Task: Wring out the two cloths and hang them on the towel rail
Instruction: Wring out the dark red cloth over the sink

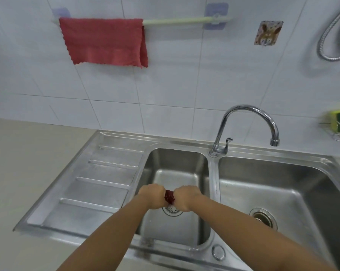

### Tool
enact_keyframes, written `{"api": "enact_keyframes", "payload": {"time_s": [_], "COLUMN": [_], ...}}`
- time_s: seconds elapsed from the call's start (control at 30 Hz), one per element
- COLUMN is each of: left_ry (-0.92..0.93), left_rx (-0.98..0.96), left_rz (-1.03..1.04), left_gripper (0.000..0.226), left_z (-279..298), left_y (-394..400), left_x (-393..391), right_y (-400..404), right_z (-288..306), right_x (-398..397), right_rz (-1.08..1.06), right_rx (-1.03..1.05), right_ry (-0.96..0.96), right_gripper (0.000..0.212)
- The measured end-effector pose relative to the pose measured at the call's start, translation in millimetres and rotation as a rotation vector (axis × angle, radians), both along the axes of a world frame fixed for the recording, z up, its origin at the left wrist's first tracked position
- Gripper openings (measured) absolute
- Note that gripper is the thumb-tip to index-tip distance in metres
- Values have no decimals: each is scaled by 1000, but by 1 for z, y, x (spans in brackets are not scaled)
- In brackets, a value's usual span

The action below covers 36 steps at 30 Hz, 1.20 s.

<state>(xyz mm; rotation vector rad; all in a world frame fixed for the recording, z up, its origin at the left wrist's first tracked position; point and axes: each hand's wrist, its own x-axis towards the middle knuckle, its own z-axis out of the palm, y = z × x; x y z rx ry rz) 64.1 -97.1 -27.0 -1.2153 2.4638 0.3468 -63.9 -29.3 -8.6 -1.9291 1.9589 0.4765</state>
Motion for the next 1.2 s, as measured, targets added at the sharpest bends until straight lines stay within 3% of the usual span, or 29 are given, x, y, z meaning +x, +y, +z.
{"api": "enact_keyframes", "payload": {"time_s": [0.2,0.33,0.4,0.53,0.63,0.77,0.9,0.97,1.1,1.2], "left_ry": [175,278,321,245,348,552,733,768,682,631], "left_rx": [548,660,572,180,40,-305,-486,-563,-602,-601], "left_rz": [283,361,335,173,124,33,-144,-215,-298,-330], "left_gripper": [22,24,22,32,34,60,55,46,51,48], "left_z": [5,2,-1,-7,-11,-16,-21,-23,-23,-22], "left_y": [-3,1,4,7,9,15,19,19,18,12], "left_x": [-1,2,2,4,6,11,20,24,28,28], "right_y": [2,3,1,-3,-8,-6,-5,-7,-5,-1], "right_z": [-11,-16,-16,-10,-11,-3,13,17,23,26], "right_x": [-6,-13,-15,-16,-19,-24,-29,-30,-32,-28], "right_rz": [167,193,152,-25,-268,-549,-762,-787,-698,-646], "right_rx": [-182,-229,-238,-89,107,320,590,705,942,986], "right_ry": [103,94,83,-74,-358,-756,-1058,-1091,-1118,-1125], "right_gripper": [18,18,19,24,25,32,27,11,38,42]}}
